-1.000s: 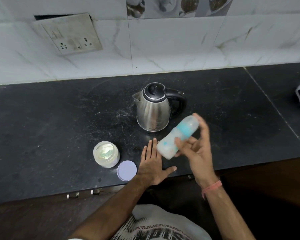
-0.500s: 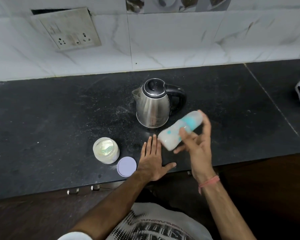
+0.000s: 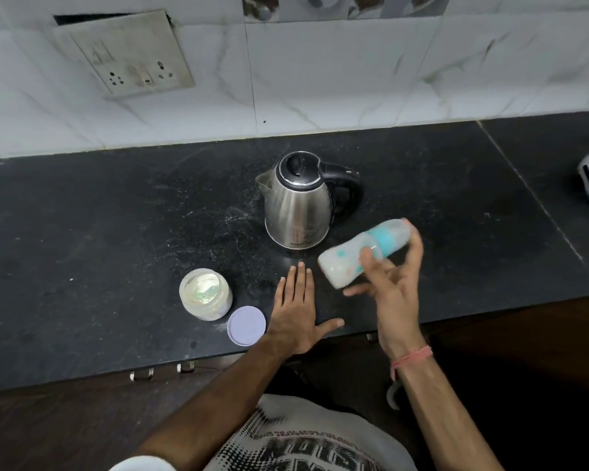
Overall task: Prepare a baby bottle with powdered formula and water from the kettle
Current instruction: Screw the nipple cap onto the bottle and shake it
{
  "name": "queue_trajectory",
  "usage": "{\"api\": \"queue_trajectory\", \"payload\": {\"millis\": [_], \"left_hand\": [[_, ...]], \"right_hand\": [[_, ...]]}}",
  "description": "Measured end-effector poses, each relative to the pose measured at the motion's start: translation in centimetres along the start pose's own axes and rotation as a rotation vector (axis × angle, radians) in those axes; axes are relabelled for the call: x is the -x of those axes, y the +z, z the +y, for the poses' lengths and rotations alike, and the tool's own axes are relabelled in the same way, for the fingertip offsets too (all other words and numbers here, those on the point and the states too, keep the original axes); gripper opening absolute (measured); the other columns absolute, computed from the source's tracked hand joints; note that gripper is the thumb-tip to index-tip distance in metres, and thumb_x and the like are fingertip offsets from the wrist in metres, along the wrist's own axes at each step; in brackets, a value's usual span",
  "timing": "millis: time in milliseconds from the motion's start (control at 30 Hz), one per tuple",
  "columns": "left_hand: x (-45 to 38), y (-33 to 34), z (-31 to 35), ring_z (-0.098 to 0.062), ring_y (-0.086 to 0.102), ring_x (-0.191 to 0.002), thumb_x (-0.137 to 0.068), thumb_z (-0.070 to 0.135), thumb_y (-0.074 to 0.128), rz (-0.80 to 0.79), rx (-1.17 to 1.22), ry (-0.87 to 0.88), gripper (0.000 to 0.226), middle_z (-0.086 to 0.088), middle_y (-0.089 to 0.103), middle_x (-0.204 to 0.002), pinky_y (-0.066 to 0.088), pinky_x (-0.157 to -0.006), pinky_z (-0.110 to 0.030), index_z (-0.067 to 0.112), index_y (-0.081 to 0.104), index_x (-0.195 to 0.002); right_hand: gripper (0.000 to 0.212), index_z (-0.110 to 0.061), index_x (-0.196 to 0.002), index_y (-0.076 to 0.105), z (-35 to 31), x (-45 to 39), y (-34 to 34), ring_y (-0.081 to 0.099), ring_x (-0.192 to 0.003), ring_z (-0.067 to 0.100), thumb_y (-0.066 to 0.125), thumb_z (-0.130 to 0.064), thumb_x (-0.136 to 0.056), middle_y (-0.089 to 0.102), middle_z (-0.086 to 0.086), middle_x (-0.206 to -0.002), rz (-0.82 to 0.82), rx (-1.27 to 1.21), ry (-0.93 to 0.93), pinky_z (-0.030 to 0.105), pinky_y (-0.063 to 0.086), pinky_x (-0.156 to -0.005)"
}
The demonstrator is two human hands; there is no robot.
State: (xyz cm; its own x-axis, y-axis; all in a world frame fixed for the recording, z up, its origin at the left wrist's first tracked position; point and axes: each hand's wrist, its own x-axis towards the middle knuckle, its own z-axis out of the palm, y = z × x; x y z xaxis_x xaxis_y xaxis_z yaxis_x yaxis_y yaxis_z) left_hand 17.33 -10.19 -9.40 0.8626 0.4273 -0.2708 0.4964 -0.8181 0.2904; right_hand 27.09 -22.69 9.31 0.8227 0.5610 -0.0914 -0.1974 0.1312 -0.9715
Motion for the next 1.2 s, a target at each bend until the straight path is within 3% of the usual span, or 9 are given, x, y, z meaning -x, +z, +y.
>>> {"api": "queue_trajectory", "payload": {"millis": [167,300,433,533,667,767,900,1133,1200], "left_hand": [[-0.1,0.0,-0.1,-0.028,-0.032,-0.173,-0.089,0.104,0.027,-0.004,0.064,0.012,0.134,-0.01,-0.029,-0.188,-0.024,-0.137,-0.046,0.019,-0.018,-0.182],[0.0,-0.2,0.0,-0.033,-0.025,-0.175,-0.095,0.101,0.028,-0.01,0.004,0.005,0.135,-0.016,-0.024,-0.189,-0.017,-0.14,-0.05,0.006,-0.016,-0.18],[0.2,-0.3,-0.1,-0.03,-0.027,-0.174,-0.087,0.103,0.024,0.011,0.071,0.027,0.131,-0.011,-0.02,-0.19,-0.027,-0.136,-0.043,0.023,-0.013,-0.183],[0.1,-0.6,0.1,-0.032,-0.028,-0.174,-0.097,0.1,0.032,-0.018,0.002,-0.001,0.132,-0.015,-0.025,-0.189,-0.024,-0.136,-0.047,0.01,-0.017,-0.181],[0.1,-0.7,0.1,-0.027,-0.038,-0.169,-0.099,0.097,0.039,-0.049,0.051,0.01,0.128,-0.012,-0.032,-0.187,-0.024,-0.138,-0.05,0.02,-0.021,-0.181],[0.0,-0.6,0.1,-0.032,-0.032,-0.172,-0.099,0.099,0.033,-0.053,-0.011,-0.007,0.132,-0.015,-0.03,-0.187,-0.021,-0.139,-0.051,0.009,-0.02,-0.179],[0.0,-0.3,0.0,-0.028,-0.034,-0.172,-0.085,0.105,0.02,-0.041,0.04,0.002,0.134,-0.01,-0.031,-0.187,-0.031,-0.133,-0.043,0.021,-0.02,-0.181],[-0.1,-0.2,0.0,-0.03,-0.031,-0.172,-0.084,0.104,0.021,-0.024,0.037,0.014,0.132,-0.012,-0.027,-0.188,-0.039,-0.126,-0.038,0.025,-0.019,-0.182],[-0.2,-0.2,-0.1,-0.033,-0.029,-0.173,-0.09,0.104,0.024,-0.047,-0.004,0.003,0.133,-0.015,-0.025,-0.188,-0.03,-0.133,-0.045,0.016,-0.018,-0.181]], "right_hand": [[0.085,-0.037,-0.165,0.03,0.2,0.2,-0.3,0.078,-0.095,0.033,0.076,-0.013,-0.097,0.08,0.013,-0.12,-0.167,0.063,0.035,0.034,0.064,-0.058],[0.079,-0.036,-0.165,0.024,0.4,0.1,0.6,0.08,-0.105,0.032,0.071,-0.027,-0.101,0.076,0.007,-0.124,0.088,-0.057,0.034,0.036,0.066,-0.057],[0.087,-0.036,-0.166,0.027,0.2,0.7,0.8,0.081,-0.096,0.031,0.075,-0.016,-0.095,0.081,0.008,-0.117,-0.159,0.054,0.044,0.035,0.066,-0.058],[0.086,-0.035,-0.166,0.025,0.0,0.5,0.6,0.08,-0.106,0.031,0.074,-0.019,-0.098,0.08,-0.004,-0.12,-0.01,0.015,0.03,0.038,0.068,-0.062],[0.087,-0.032,-0.167,0.023,-0.3,0.6,0.4,0.081,-0.108,0.027,0.07,-0.001,-0.101,0.08,-0.003,-0.121,-0.154,0.069,0.013,0.04,0.069,-0.068],[0.081,-0.034,-0.167,0.022,-0.2,0.3,0.1,0.078,-0.114,0.029,0.069,-0.011,-0.105,0.077,-0.002,-0.126,0.013,-0.001,0.0,0.041,0.069,-0.066],[0.088,-0.037,-0.165,0.026,0.1,0.7,-0.1,0.079,-0.101,0.037,0.075,-0.013,-0.097,0.079,0.005,-0.122,-0.186,0.098,0.035,0.039,0.067,-0.063],[0.086,-0.037,-0.165,0.026,0.5,1.3,0.4,0.081,-0.101,0.034,0.074,-0.014,-0.097,0.08,0.008,-0.121,-0.188,0.064,0.053,0.036,0.067,-0.063],[0.082,-0.037,-0.165,0.027,0.6,1.3,0.5,0.079,-0.109,0.035,0.073,-0.018,-0.099,0.078,0.006,-0.125,-0.053,-0.006,0.053,0.037,0.068,-0.063]]}}
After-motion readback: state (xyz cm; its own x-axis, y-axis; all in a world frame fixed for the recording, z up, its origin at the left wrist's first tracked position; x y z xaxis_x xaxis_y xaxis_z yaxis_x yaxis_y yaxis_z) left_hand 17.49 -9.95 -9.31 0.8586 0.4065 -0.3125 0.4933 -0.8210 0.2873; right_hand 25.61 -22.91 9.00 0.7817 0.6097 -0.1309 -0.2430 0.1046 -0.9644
